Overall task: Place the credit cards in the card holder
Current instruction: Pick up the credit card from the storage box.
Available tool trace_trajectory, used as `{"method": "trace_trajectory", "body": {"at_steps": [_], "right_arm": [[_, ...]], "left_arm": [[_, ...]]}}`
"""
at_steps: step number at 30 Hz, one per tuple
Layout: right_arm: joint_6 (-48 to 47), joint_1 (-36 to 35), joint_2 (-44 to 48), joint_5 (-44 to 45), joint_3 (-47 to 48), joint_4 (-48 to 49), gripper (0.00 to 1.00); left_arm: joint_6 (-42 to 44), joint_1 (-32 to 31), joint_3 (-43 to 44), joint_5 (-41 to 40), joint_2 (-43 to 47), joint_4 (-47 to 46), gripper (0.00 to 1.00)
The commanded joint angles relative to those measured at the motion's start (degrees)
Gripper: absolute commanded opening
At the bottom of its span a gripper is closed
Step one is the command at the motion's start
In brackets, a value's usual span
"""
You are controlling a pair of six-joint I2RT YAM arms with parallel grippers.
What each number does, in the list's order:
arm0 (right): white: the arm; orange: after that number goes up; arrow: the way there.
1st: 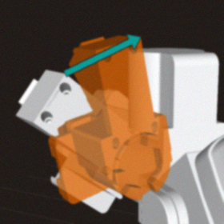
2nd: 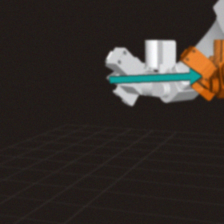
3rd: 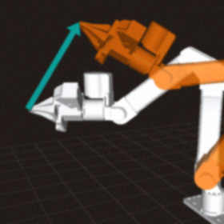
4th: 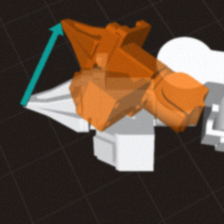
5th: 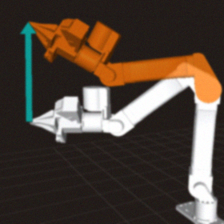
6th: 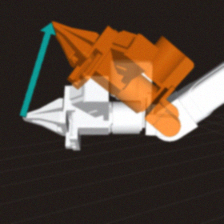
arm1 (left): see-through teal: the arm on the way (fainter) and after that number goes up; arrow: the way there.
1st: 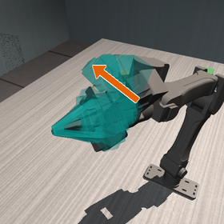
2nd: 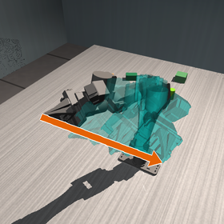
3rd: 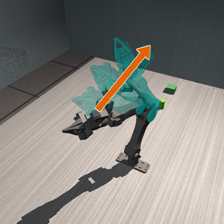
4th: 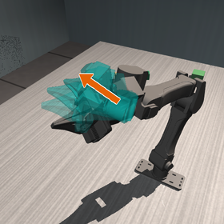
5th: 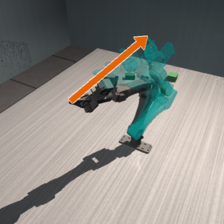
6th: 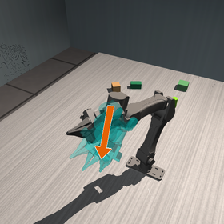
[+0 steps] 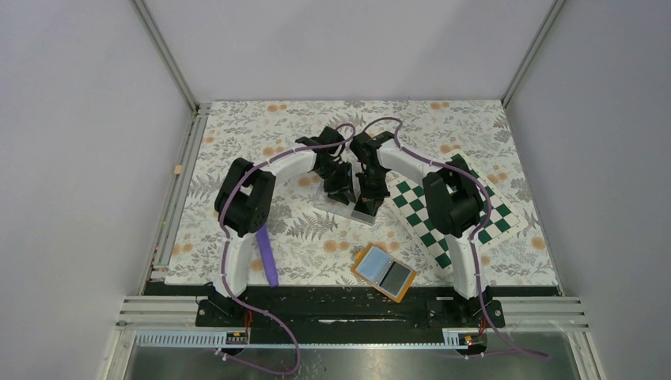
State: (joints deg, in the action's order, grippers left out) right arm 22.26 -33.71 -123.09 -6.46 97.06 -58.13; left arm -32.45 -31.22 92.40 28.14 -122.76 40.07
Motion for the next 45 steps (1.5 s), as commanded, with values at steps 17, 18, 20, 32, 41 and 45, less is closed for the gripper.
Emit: {"method": "trace_trajectory", "body": {"at_steps": [17,18,20,32,41,45], "right_arm": [[0.9,-0.4,-1.6,-1.3,0.6,-0.4,0.00],[0.6,-0.4,-1.0,-1.8,1.0,-0.4,0.00],[0.1,-0.4,1.6,-2.0,1.8,-0.6,0.00],[-0.8,3.1,15.2,0.3,0.8,-2.0,0.40],[-0.8,5.5,14.8,0.2,-8.8,0.9,0.61],[0.0,5.5,12.4,-3.0,-10.3,3.0,0.59]], "left_arm": [[-6.3,-3.0,-5.4,8.9,0.5,-12.1,0.21],[-6.7,-3.0,-5.7,9.0,0.8,-12.7,0.20],[-6.9,-2.9,-6.3,8.4,1.5,-13.2,0.20],[-4.5,-2.0,-7.7,-2.7,6.8,-11.7,0.34],[-2.2,-3.6,-1.1,-3.0,-0.2,-6.1,0.25],[-2.8,-4.9,0.3,-1.5,-1.5,-6.4,0.20]]}}
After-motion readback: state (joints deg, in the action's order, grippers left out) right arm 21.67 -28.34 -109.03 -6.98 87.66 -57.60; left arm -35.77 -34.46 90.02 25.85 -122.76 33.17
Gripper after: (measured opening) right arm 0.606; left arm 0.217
